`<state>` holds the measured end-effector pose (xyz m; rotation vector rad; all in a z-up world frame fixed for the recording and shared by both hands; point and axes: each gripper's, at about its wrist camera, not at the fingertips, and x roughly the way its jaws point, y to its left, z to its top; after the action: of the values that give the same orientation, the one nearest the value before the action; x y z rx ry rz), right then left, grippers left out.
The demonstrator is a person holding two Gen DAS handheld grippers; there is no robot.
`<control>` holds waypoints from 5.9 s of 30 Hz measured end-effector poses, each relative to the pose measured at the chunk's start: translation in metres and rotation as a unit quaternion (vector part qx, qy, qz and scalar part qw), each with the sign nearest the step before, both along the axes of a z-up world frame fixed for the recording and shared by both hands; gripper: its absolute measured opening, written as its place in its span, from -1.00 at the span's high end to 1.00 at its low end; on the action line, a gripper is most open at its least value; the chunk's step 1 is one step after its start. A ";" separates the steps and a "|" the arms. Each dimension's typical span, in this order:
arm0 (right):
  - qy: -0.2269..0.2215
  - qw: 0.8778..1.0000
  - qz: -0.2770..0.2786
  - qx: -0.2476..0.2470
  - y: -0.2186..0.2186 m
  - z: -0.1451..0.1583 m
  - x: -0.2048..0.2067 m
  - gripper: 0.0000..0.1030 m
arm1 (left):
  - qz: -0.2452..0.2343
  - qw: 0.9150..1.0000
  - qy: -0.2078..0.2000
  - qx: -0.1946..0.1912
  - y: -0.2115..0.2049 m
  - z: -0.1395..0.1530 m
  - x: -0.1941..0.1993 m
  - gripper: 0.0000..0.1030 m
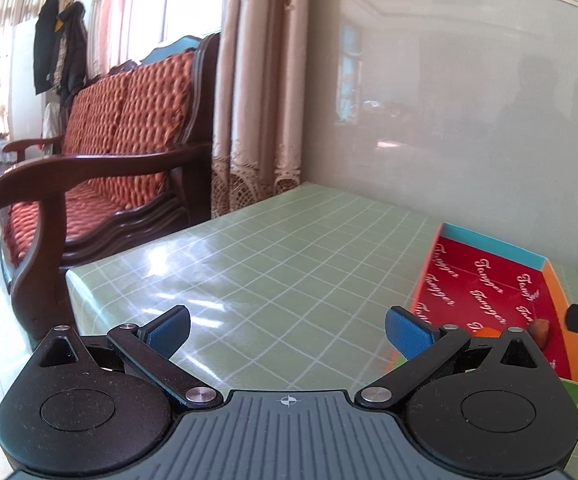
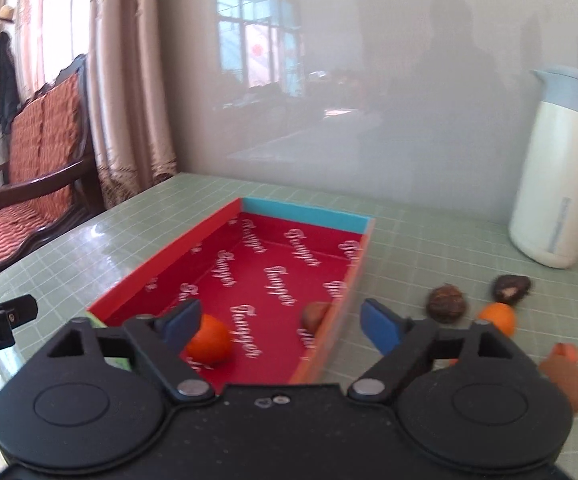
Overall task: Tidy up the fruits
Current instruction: 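Move the left tool back to the fruits and close on the small tan fruit, then lift the small tan fruit with the left tool and carry it over the box, then open the left tool to drop the tan fruit into the box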
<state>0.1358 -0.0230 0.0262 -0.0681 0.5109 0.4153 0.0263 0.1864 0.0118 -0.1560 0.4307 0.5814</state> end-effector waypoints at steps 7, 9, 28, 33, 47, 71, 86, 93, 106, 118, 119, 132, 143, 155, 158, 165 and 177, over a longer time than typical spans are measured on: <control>-0.015 0.998 -0.057 -0.004 -0.053 0.005 -0.006 -0.99 | -0.027 0.999 -0.005 0.019 -0.028 0.005 0.008 -0.99; -0.019 0.997 -0.072 -0.007 -0.067 0.006 -0.009 -1.00 | -0.036 0.999 -0.008 0.026 -0.037 0.006 0.010 -0.99; -0.015 0.965 -0.260 0.014 -0.212 -0.002 -0.024 -1.00 | -0.210 0.972 -0.034 0.103 -0.168 0.004 0.029 -0.99; -0.013 0.952 -0.302 0.046 -0.246 -0.003 -0.035 -1.00 | -0.269 0.958 -0.023 0.096 -0.202 -0.003 0.038 -0.99; -0.005 0.934 -0.345 0.089 -0.293 -0.008 -0.053 -1.00 | -0.334 0.938 0.067 0.063 -0.243 -0.031 0.081 -0.97; -0.002 0.923 -0.366 0.117 -0.322 -0.009 -0.064 -1.00 | -0.350 0.929 0.106 0.044 -0.257 -0.046 0.109 -0.30; 0.000 0.928 -0.349 0.132 -0.319 -0.007 -0.059 -1.00 | -0.357 0.928 0.099 0.036 -0.252 -0.044 0.107 0.32; 0.000 0.926 -0.353 0.134 -0.319 -0.008 -0.061 -1.00 | -0.355 0.929 0.096 0.035 -0.249 -0.043 0.106 0.50; 0.005 0.926 -0.355 0.126 -0.317 -0.011 -0.060 -1.00 | -0.351 0.931 0.083 0.048 -0.252 -0.039 0.101 0.51; 0.005 0.929 -0.347 0.129 -0.315 -0.010 -0.058 -1.00 | -0.364 0.927 0.073 0.053 -0.254 -0.036 0.095 0.52; 0.005 0.929 -0.346 0.129 -0.315 -0.010 -0.058 -1.00 | -0.362 0.928 0.073 0.055 -0.254 -0.036 0.095 0.52; 0.005 0.931 -0.343 0.124 -0.307 -0.010 -0.054 -1.00 | -0.334 0.939 0.044 0.064 -0.231 -0.019 0.086 0.52; 0.005 0.944 -0.314 0.107 -0.273 -0.009 -0.043 -1.00 | -0.274 0.960 0.019 0.059 -0.183 -0.006 0.078 0.52; 0.008 0.955 -0.285 0.079 -0.236 -0.009 -0.031 -1.00 | -0.213 0.976 0.017 0.043 -0.138 -0.004 0.079 0.52; 0.007 0.957 -0.280 0.074 -0.230 -0.009 -0.029 -1.00 | -0.197 0.979 0.021 0.040 -0.128 -0.005 0.080 0.52; 0.007 0.959 -0.275 0.067 -0.220 -0.009 -0.026 -1.00 | -0.166 0.985 0.033 0.034 -0.111 -0.010 0.083 0.52; 0.005 0.964 -0.258 0.061 -0.202 -0.009 -0.021 -1.00 | -0.128 0.990 0.057 0.035 -0.093 -0.013 0.083 0.51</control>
<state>0.1144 -0.2250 0.0176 0.1856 0.4916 -0.0650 0.1091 0.0938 -0.0017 0.0005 0.5305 0.3539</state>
